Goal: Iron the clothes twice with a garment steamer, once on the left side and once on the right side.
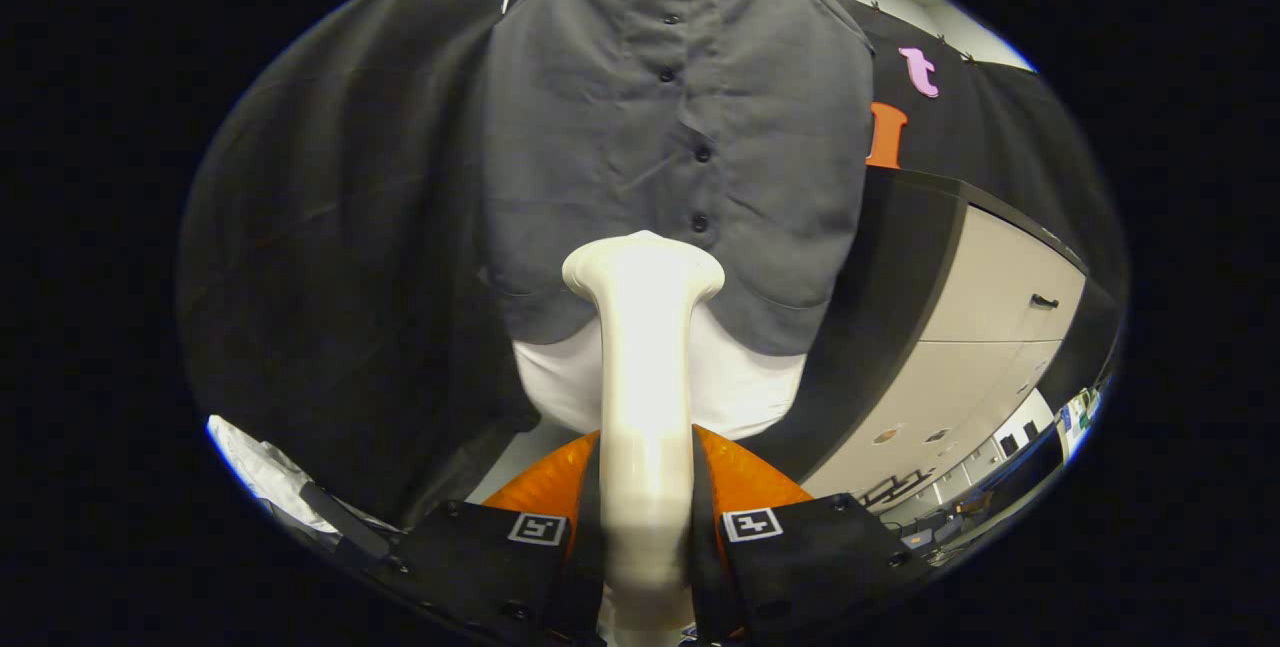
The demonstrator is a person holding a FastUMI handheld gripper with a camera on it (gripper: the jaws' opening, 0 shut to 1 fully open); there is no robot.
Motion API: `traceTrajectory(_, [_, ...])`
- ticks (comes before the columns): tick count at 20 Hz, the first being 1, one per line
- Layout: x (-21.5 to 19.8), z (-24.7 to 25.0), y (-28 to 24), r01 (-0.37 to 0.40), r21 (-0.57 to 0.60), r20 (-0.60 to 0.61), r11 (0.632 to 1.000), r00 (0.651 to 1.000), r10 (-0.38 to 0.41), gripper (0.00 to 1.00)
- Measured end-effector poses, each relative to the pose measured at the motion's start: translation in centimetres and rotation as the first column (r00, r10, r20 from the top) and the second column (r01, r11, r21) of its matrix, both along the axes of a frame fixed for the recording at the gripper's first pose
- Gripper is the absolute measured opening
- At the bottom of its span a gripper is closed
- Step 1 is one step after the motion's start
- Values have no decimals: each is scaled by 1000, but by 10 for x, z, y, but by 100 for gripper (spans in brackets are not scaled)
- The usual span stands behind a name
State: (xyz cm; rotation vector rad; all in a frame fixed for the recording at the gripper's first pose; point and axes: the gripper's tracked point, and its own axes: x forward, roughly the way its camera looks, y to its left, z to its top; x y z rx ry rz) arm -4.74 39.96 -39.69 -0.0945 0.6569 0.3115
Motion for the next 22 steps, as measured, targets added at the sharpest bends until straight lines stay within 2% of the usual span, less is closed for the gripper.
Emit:
traceTrajectory(5, [-28, 38, 70, -170, 16, 82, 985, 982, 168, 43])
traceTrajectory(8, [-32, 74, 100, -226, 45, 143, 973, 965, 218, 43])
traceTrajectory(10, [-25, 102, 118, -238, 59, 194, 969, 955, 223, 43])
traceTrajectory(15, [15, 176, 134, -237, 102, 311, 966, 930, 196, 43])
traceTrajectory(22, [106, 264, 130, -148, 203, 411, 968, 910, 53, 42])
